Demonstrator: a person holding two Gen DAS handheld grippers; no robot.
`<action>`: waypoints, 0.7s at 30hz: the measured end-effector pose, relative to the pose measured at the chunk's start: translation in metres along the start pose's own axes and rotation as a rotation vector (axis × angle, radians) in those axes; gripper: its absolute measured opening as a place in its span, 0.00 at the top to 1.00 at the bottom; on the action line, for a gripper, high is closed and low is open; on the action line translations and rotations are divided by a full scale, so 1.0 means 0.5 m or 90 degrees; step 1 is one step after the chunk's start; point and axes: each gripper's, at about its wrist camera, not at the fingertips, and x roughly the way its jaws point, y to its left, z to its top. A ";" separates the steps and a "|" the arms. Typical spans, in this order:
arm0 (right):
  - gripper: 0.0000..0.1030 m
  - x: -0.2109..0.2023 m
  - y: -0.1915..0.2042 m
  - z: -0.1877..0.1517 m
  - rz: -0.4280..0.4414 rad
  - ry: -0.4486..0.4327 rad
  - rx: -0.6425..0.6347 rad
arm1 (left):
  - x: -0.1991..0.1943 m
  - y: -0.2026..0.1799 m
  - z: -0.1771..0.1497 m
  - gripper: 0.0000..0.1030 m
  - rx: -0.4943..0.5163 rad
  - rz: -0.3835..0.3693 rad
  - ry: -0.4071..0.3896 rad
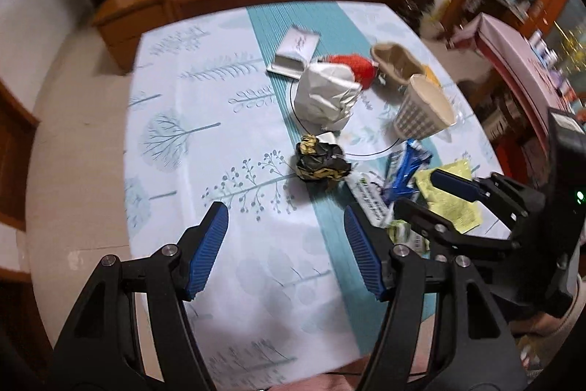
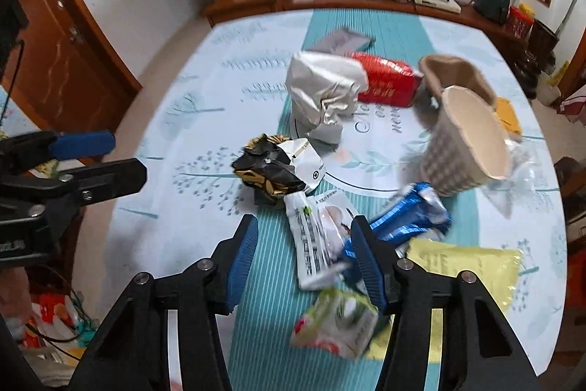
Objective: Collect trash
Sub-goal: 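Grasp the white sachet with the right gripper while the left grasps the crumpled wrapper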
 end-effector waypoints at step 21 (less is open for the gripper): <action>0.78 0.114 -0.040 0.002 0.059 0.048 0.143 | 0.208 0.007 0.098 0.39 0.097 -0.143 0.113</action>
